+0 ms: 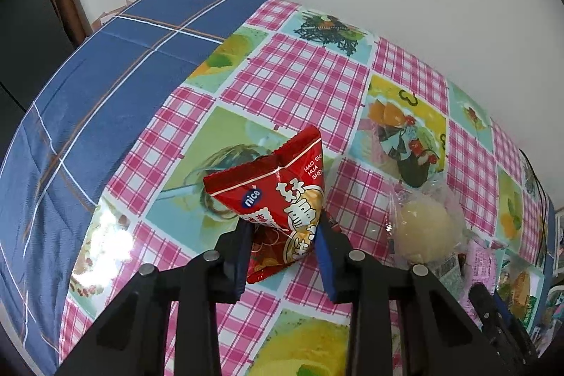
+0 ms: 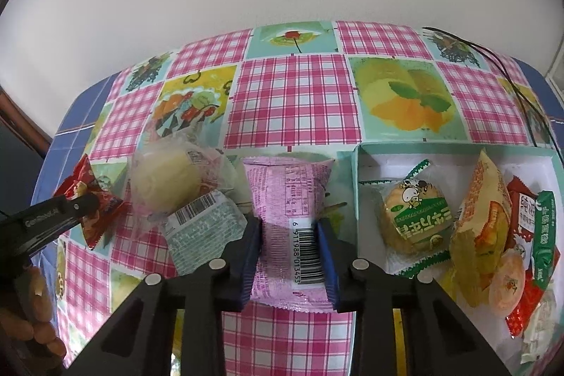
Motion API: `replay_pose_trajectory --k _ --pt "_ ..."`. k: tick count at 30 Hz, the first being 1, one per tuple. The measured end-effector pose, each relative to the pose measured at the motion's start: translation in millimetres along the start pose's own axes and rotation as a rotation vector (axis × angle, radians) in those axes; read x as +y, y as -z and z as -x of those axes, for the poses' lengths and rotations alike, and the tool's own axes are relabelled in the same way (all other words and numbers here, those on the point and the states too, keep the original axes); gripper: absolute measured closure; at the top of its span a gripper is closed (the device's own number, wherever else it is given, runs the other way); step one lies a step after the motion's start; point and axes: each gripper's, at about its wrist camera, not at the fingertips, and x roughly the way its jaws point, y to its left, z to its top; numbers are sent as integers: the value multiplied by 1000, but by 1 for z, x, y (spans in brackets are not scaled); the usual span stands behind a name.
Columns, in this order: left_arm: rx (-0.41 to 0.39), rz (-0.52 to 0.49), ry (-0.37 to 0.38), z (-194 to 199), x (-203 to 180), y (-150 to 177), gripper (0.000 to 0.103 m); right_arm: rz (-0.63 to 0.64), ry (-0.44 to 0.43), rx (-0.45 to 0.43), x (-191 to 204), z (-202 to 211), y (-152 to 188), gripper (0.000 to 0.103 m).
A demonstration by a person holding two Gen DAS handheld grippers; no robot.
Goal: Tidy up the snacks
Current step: 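Grasp the red snack bag with the left gripper while the right grasps the pink barcode packet, then carry the red bag and pink packet over the white tray with both grippers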
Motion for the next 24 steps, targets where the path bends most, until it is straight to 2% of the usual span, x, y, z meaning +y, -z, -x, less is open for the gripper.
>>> replay_pose_trajectory --k 12,24 --pt "-39 -35 11 41 -16 10 69 -10 -12 -46 -5 40 2 69" --pt "-66 -100 25 74 -44 34 69 -38 -12 -64 -19 71 14 69"
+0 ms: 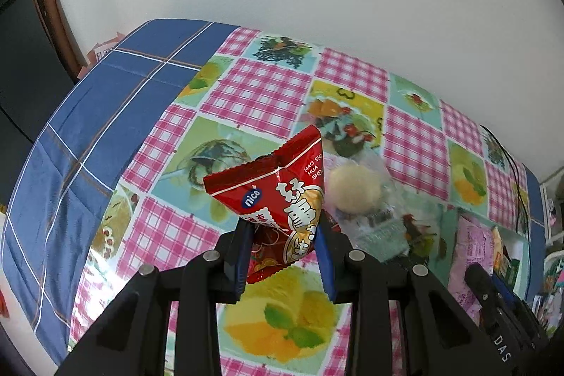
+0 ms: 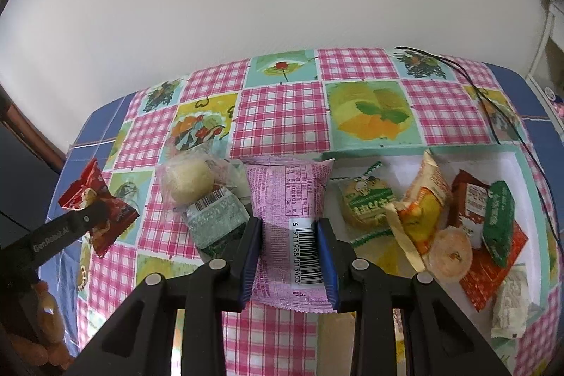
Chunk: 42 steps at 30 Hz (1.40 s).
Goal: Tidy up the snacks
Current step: 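Carry the red bag and pink packet over the white tray with both grippers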
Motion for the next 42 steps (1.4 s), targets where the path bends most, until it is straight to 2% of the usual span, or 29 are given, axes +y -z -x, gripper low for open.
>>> replay_pose_trajectory --k 5,13,23,32,42 --pt "4 -21 13 9 -9 16 69 -3 -2 3 -7 10 10 69" --pt "-32 -46 16 33 -24 29 69 -17 -10 -19 -24 39 22 69" --pt "-51 -130 43 52 -66 41 68 -70 -21 -8 -51 55 33 69" --pt "-44 -227 58 54 -115 57 68 -170 2 -7 -104 59 33 69" --pt "1 -391 135 49 -191 97 68 -333 44 9 -183 61 41 69"
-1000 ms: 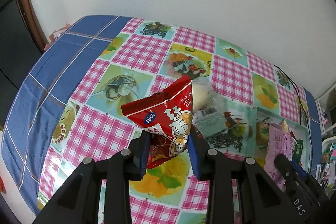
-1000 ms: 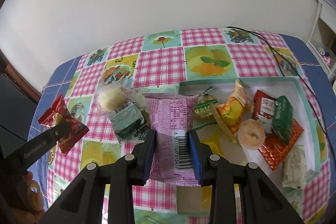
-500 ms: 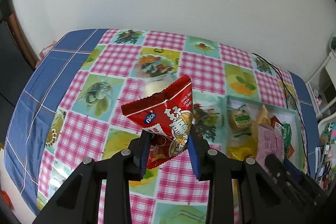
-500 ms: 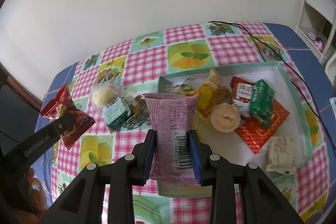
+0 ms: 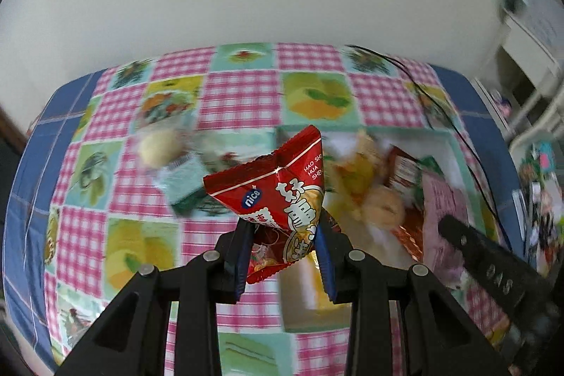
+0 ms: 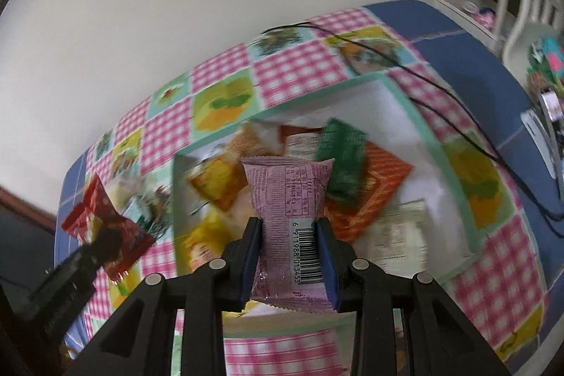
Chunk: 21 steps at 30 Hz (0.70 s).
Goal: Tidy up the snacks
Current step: 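Carry the red bag and pink packet over the white tray with both grippers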
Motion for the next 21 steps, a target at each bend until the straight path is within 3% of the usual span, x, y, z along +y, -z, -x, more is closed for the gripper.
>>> replay_pose_trajectory --k 9,21 --pt "9 -150 53 -2 -60 10 68 -96 38 -21 -48 7 -10 69" --pt "37 -201 60 -13 -79 20 68 -105 34 -1 -53 0 -9 69"
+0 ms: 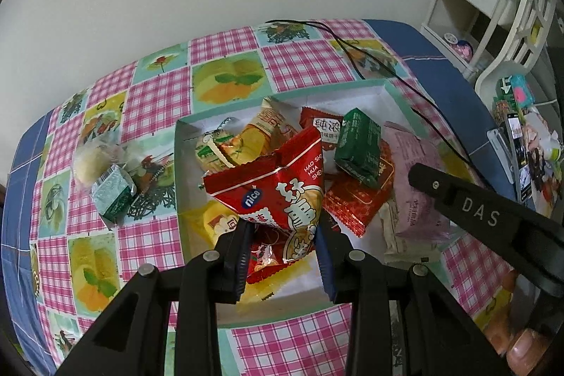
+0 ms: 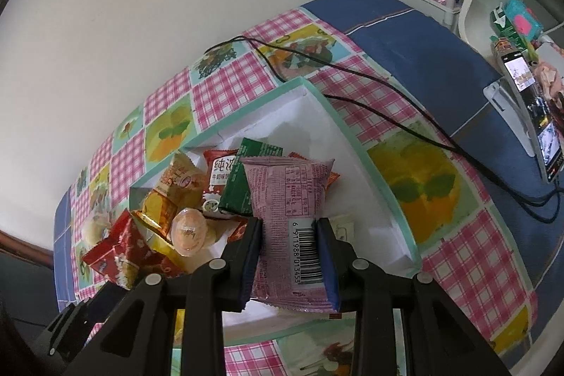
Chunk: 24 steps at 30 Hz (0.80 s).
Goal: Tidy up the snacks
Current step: 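Carry the red bag and pink packet over the white tray with both grippers, then open both grippers to drop the red bag and pink packet into the tray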
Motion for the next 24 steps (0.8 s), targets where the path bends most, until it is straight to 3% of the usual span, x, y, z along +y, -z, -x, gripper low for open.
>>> replay_pose_trajectory --k 19,24 --pt "63 -23 0 -18 -7 4 68 82 7 64 24 -15 8 68" --pt "56 -19 18 -11 -7 3 58 100 12 46 30 -7 7 68"
